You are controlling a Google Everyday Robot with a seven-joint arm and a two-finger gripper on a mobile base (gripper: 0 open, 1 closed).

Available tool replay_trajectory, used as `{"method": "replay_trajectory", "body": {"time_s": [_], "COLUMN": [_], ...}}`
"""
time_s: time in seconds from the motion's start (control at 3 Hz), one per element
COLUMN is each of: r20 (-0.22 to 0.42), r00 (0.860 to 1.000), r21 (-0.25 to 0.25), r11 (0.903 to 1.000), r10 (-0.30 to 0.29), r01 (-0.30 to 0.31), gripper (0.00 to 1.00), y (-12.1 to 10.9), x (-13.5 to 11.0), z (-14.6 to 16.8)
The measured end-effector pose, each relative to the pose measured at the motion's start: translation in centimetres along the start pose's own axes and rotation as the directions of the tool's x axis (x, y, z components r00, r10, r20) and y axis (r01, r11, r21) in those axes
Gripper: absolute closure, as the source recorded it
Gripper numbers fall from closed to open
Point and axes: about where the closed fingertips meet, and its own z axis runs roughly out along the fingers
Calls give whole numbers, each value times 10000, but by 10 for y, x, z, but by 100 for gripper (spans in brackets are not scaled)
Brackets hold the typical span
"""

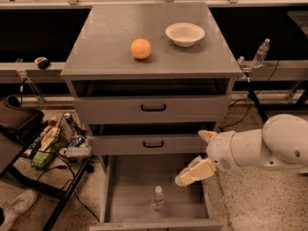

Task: Pick water bottle from bottom drawer and place on counter

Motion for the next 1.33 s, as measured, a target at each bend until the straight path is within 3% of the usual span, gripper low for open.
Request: {"method": "replay_trajectory", "body": {"time_s": [0.33, 0.67, 1.0, 1.33], "r20": [1095, 2256, 3321, 3987], "r00": [9939, 9735, 9408, 9169], "r21": [-426, -527, -552, -1083], "r11": [9991, 9973, 9944, 9919], "r10": [82, -373, -673, -180], "r01": [-35, 505, 906, 666], "gripper": [0, 0, 0, 0], "y": [-2, -19, -39, -50], "x": [13, 24, 44, 82], "z": [50, 93, 128, 164]}}
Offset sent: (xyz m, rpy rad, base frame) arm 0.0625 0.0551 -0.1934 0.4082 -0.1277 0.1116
